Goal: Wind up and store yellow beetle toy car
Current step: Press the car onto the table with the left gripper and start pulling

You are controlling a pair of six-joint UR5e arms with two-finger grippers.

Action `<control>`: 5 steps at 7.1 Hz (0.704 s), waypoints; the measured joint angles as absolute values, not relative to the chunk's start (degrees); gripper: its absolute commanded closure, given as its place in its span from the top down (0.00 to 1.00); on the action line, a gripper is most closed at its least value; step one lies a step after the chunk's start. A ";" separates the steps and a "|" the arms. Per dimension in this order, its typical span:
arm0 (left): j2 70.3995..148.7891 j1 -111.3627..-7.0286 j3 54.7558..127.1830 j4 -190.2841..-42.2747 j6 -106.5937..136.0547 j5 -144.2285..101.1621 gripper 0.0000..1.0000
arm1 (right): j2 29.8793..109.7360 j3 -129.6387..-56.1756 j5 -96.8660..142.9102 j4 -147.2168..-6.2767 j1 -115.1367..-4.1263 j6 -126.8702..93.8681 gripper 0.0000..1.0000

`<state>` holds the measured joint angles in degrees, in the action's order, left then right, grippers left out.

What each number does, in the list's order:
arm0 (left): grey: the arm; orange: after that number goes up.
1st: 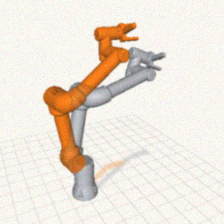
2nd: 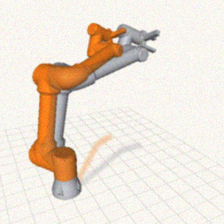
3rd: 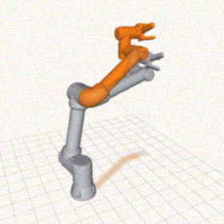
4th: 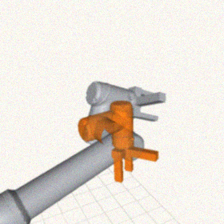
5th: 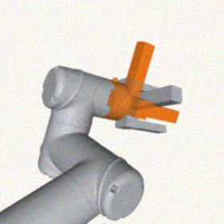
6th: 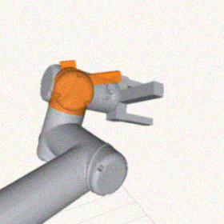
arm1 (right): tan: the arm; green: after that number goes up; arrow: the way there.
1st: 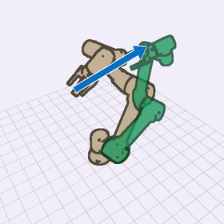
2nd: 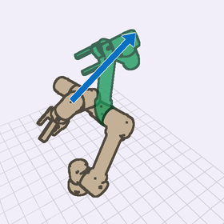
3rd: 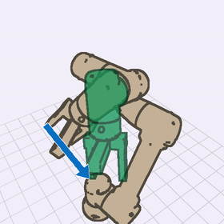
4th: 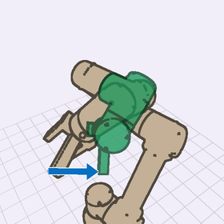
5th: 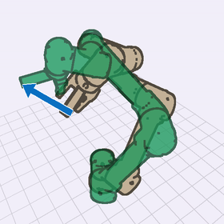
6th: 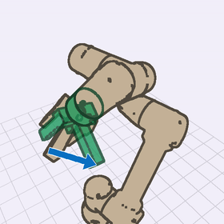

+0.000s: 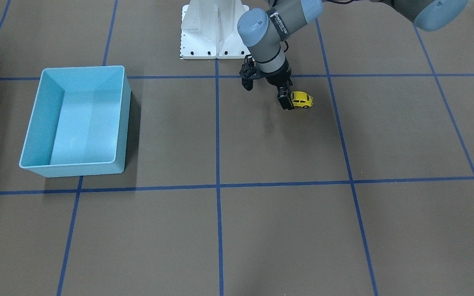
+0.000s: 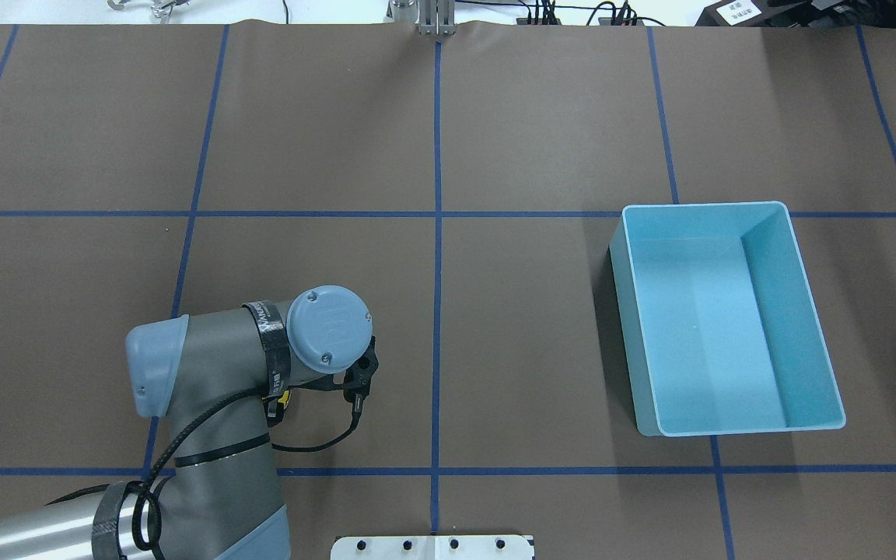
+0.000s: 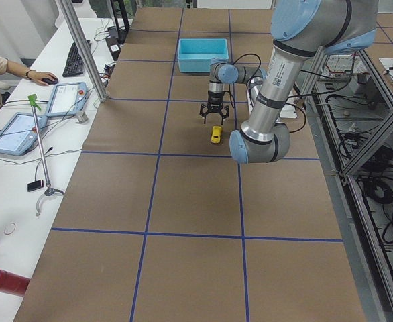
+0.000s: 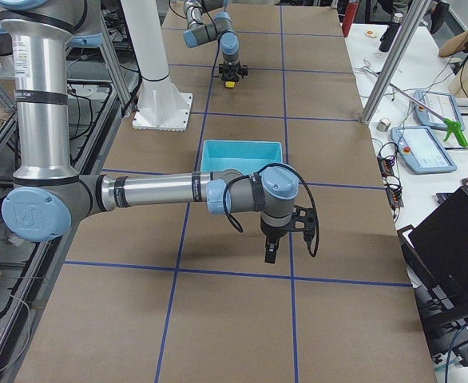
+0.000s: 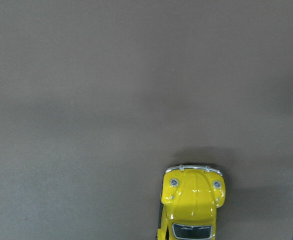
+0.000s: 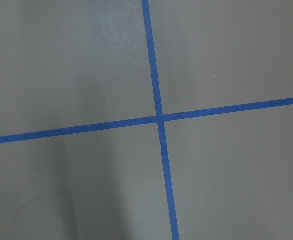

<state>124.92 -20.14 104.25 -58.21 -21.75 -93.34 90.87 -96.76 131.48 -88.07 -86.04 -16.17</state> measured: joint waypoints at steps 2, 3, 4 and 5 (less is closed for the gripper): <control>124.65 -19.30 103.61 -58.67 -21.64 -93.44 0.91 | 90.88 -96.70 131.48 -88.07 -86.04 -16.17 1.00; 124.58 -18.94 103.36 -58.98 -21.64 -93.42 0.90 | 90.88 -96.68 131.48 -88.07 -86.05 -16.19 1.00; 124.51 -18.70 103.18 -59.38 -21.70 -93.31 0.90 | 90.88 -96.63 131.48 -88.07 -86.04 -16.23 1.00; 124.52 -18.57 102.90 -59.81 -21.73 -93.22 0.90 | 90.86 -96.45 131.48 -88.05 -86.02 -16.25 1.00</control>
